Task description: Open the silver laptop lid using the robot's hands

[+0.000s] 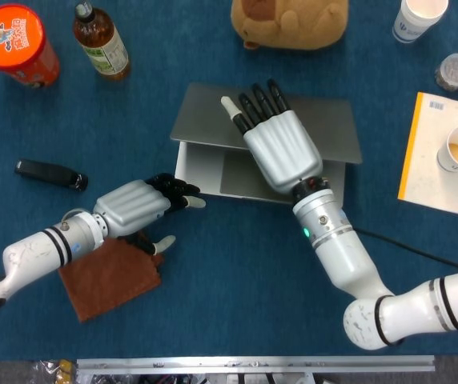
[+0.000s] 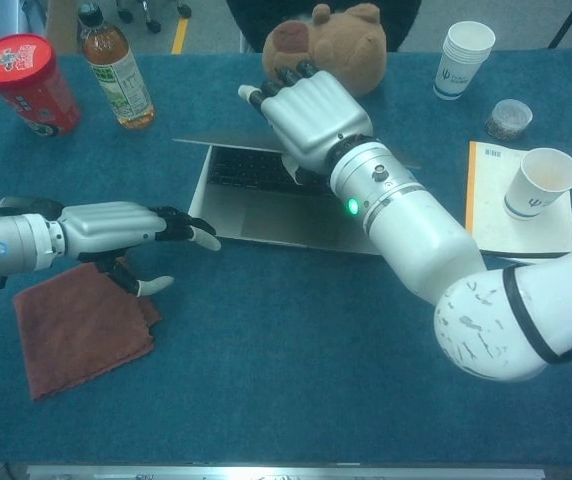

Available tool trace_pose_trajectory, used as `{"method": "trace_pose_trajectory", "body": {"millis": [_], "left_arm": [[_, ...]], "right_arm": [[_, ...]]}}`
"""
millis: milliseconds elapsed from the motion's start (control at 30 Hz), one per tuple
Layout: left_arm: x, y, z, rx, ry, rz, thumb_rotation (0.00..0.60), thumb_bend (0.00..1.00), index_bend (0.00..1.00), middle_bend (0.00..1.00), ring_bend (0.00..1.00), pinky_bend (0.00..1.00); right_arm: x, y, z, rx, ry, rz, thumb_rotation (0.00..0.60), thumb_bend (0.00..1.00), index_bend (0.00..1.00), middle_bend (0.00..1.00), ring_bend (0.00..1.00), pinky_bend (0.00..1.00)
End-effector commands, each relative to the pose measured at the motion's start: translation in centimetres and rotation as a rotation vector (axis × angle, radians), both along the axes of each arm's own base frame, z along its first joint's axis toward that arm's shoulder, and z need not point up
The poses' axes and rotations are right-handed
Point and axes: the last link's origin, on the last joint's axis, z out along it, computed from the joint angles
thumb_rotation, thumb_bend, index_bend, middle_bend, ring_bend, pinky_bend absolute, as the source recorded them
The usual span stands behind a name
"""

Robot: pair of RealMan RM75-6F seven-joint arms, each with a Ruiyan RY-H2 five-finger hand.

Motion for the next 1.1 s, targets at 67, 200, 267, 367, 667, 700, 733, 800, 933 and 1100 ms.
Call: {"method": "trace_pose_trajectory", "body": {"millis": [67, 200, 267, 367, 667, 700, 733, 800, 933, 1100], "left_arm": [[-0.2, 0.1, -0.4, -0.007, 0.004, 0.008, 0.395, 0.47, 0.1, 0.03, 0.0, 0.0], [-0.5, 0.0, -0.5, -0.011, 0.011, 0.009, 0.395, 0.47, 0.1, 0.03, 0.0, 0.0], [-0.6, 0.0, -0.5, -0.011, 0.013, 0.01, 0.394, 0.47, 0.1, 0.03, 0.0, 0.0], [-0.6, 0.0, -0.5, -0.011, 0.012, 0.012, 0.395, 0.47, 0.1, 0.03, 0.0, 0.0], [-0.7, 0.1, -0.6, -0.013, 0.019, 0.014, 0.396, 0.47, 0.1, 0.03, 0.0, 0.0], [-0.7, 0.1, -0.6, -0.013, 0.018, 0.014, 0.393, 0.47, 0.1, 0.03, 0.0, 0.0], [-0.7, 0.1, -0.6, -0.013, 0.019, 0.014, 0.394, 0.47, 0.1, 0.03, 0.0, 0.0], [-0.7, 0.1, -0.6, -0.012, 0.019, 0.015, 0.397, 0.47, 0.1, 0.03, 0.0, 0.0], [-0.7, 0.1, -0.5, -0.01, 0.022, 0.017, 0.395, 0.47, 0.1, 0.03, 0.0, 0.0], [-0.6, 0.1, -0.5, -0.01, 0.022, 0.018, 0.397, 0.47, 0.1, 0.03, 0.0, 0.0]], "right_arm": [[0.0, -0.1, 0.2, -0.003, -0.004, -0.001, 0.6, 0.42, 0.06, 0.13, 0.0, 0.06], [-0.1, -0.3, 0.6, -0.014, -0.007, -0.004, 0.6, 0.42, 0.06, 0.13, 0.0, 0.06], [-0.1, -0.5, 0.9, -0.023, -0.014, -0.01, 0.6, 0.42, 0.06, 0.13, 0.0, 0.06], [-0.2, -0.9, 1.4, -0.038, -0.022, -0.017, 0.6, 0.42, 0.06, 0.13, 0.0, 0.06], [-1.2, -3.0, 3.4, -0.1, -0.041, -0.064, 0.6, 0.42, 0.06, 0.13, 0.0, 0.06], [-1.3, -3.2, 3.6, -0.108, -0.043, -0.069, 0.6, 0.42, 0.06, 0.13, 0.0, 0.06], [-1.4, -3.4, 3.8, -0.115, -0.044, -0.074, 0.6, 0.42, 0.06, 0.13, 0.0, 0.06], [-1.8, -4.0, 4.3, -0.133, -0.045, -0.085, 0.6, 0.42, 0.06, 0.13, 0.0, 0.06], [-2.5, -5.1, 5.2, -0.165, -0.044, -0.105, 0.6, 0.42, 0.06, 0.13, 0.0, 0.06], [-3.2, -6.4, 6.2, -0.202, -0.047, -0.131, 0.6, 0.42, 0.06, 0.13, 0.0, 0.06]]}}
